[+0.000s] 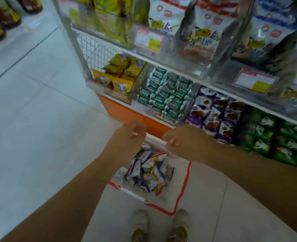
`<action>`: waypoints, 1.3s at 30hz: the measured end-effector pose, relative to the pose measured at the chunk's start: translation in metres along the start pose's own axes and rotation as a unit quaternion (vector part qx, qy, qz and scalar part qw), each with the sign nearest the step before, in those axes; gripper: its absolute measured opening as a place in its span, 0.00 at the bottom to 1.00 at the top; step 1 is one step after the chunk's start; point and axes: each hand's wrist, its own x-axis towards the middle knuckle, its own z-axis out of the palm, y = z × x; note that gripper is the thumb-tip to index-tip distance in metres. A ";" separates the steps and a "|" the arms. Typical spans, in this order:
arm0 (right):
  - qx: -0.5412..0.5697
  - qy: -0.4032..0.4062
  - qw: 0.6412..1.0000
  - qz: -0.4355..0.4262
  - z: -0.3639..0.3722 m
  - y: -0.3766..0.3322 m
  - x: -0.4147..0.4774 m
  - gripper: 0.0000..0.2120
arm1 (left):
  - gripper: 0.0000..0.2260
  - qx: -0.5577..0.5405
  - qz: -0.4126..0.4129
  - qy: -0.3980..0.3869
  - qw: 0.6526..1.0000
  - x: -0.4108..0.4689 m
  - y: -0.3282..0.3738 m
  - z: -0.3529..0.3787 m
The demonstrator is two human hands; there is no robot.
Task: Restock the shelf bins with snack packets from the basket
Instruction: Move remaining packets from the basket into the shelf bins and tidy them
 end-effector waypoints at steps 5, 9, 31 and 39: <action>0.030 -0.080 0.996 0.041 0.076 -0.010 0.055 0.12 | 0.12 0.003 -0.101 0.012 0.995 -0.008 -0.088 0.013; 0.067 -0.108 0.991 0.049 0.142 0.000 0.098 0.12 | 0.15 -0.007 -0.136 0.022 0.991 0.007 -0.156 0.041; -0.134 -0.256 0.957 -0.024 0.453 0.129 0.241 0.45 | 0.48 0.479 -0.051 -0.142 0.865 0.164 -0.398 0.253; -0.128 -0.236 0.963 0.001 0.432 0.135 0.244 0.27 | 0.33 0.481 -0.051 -0.109 0.868 0.166 -0.392 0.246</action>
